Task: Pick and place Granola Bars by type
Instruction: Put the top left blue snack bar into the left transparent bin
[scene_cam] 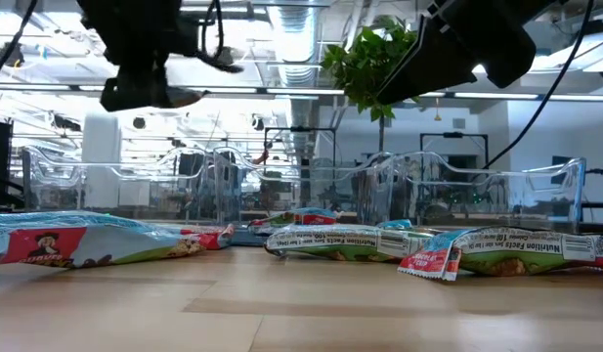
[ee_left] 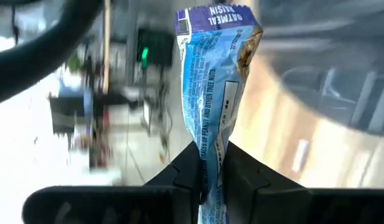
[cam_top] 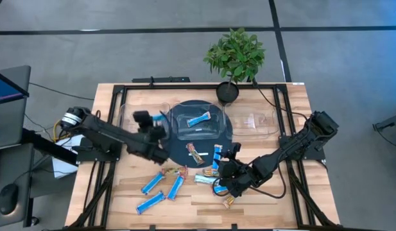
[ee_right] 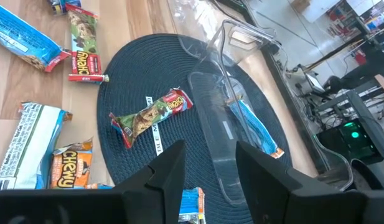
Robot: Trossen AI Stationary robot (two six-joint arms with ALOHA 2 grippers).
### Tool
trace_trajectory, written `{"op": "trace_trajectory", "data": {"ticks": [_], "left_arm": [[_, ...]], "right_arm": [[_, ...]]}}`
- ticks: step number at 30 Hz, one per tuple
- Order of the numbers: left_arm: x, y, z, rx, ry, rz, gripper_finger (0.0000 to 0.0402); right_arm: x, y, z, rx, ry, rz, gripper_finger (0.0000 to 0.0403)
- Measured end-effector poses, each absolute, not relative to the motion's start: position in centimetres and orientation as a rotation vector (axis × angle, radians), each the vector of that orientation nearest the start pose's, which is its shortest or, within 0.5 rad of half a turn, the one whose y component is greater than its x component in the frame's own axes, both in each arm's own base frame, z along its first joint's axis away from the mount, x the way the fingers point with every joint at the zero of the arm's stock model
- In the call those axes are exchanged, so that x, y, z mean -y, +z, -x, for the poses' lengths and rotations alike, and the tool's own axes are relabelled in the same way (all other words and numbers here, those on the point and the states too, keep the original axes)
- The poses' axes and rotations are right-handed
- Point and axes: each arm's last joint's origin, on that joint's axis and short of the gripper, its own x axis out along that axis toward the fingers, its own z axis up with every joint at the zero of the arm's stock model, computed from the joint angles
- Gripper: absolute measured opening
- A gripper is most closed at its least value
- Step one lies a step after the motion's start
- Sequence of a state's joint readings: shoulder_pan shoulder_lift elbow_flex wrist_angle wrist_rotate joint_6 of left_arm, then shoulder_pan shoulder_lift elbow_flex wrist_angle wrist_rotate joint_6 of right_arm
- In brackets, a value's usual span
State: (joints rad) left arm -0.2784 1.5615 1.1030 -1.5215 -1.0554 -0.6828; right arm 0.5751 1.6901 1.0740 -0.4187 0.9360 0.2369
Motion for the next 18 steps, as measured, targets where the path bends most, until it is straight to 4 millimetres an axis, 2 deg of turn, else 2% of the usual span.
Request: {"op": "trace_trajectory", "data": {"ticks": [3,7,13,18], "left_arm": [[2.3,23.9,-22.9,-1.245,1.055,-0.626,0.004],[0.3,23.7,-23.0,-1.303,1.121,-0.513,0.004],[-2.1,23.1,-23.8,-1.391,1.09,-0.381,0.0045],[-3.6,22.1,-24.2,-1.416,1.046,-0.386,0.0076]], "right_arm": [[-15.9,20.0,-28.9,-0.704,-0.412,0.488,0.0138],[-15.9,20.0,-28.9,-0.704,-0.412,0.488,0.0138],[-15.9,20.0,-28.9,-0.708,-0.405,0.485,0.0138],[-16.0,19.9,-28.9,-0.718,-0.385,0.475,0.0138]]}}
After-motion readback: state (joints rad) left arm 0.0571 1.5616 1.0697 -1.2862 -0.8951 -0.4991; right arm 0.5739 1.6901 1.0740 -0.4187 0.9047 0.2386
